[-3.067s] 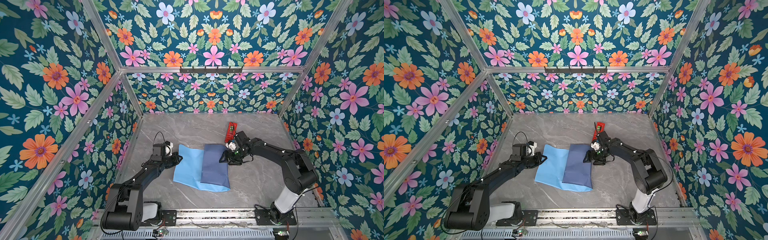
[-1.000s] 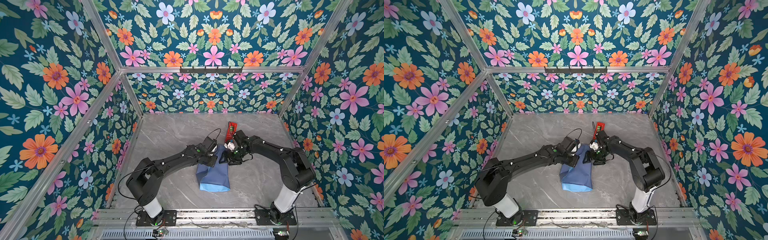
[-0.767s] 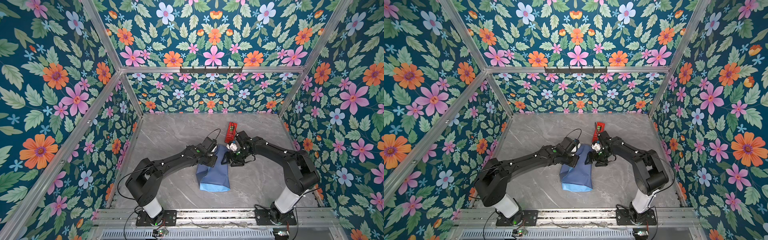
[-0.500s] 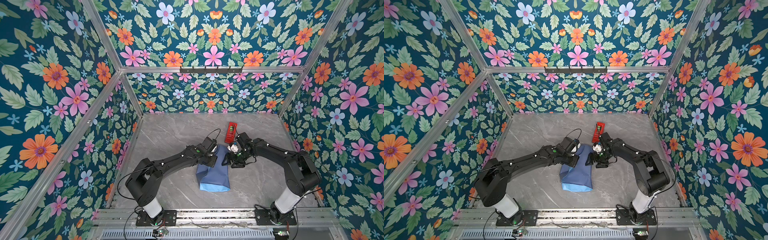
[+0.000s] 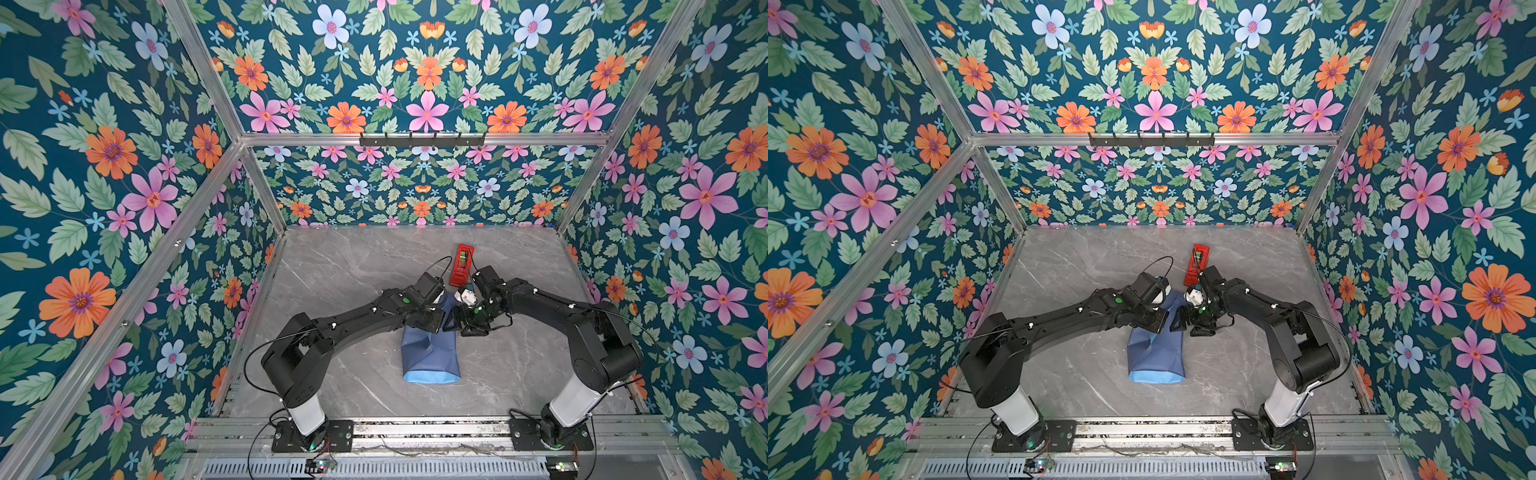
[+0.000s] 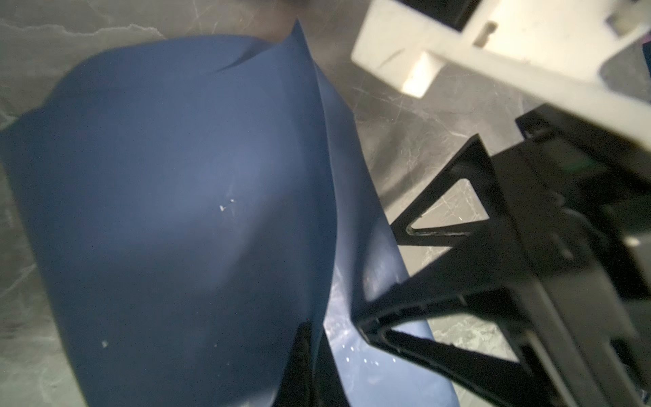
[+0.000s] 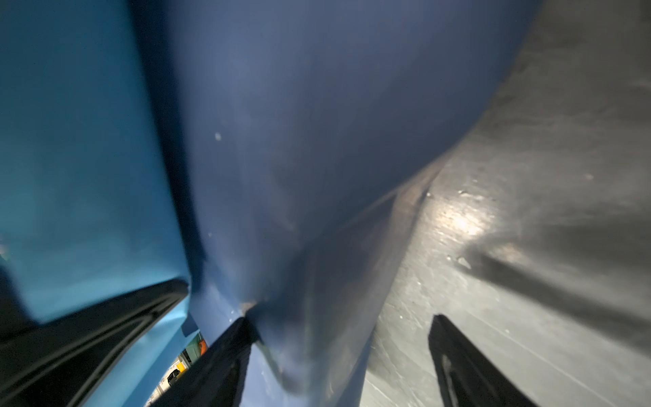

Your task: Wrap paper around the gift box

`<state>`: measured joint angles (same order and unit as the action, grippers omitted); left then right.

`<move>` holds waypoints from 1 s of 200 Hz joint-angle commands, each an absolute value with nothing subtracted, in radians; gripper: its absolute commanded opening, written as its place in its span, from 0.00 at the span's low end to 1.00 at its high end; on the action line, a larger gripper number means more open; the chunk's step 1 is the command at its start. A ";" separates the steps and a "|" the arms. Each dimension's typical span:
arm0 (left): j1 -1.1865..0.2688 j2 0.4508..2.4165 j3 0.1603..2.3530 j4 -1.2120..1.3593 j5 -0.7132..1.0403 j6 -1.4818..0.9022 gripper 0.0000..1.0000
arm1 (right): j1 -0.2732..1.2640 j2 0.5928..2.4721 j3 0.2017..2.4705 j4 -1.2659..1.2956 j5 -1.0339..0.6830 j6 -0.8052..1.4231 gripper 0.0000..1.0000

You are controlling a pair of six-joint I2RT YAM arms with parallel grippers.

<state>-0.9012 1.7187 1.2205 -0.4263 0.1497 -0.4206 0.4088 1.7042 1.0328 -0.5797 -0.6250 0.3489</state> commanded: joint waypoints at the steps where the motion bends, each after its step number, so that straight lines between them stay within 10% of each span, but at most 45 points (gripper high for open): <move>1: -0.904 1.729 1.222 -0.402 0.151 -0.474 0.00 | 0.411 1.717 1.019 -0.627 -0.512 0.357 0.79; 200: -0.905 1.690 1.123 -0.330 0.136 -0.546 0.00 | 0.372 1.649 0.976 -0.607 -0.530 0.390 0.78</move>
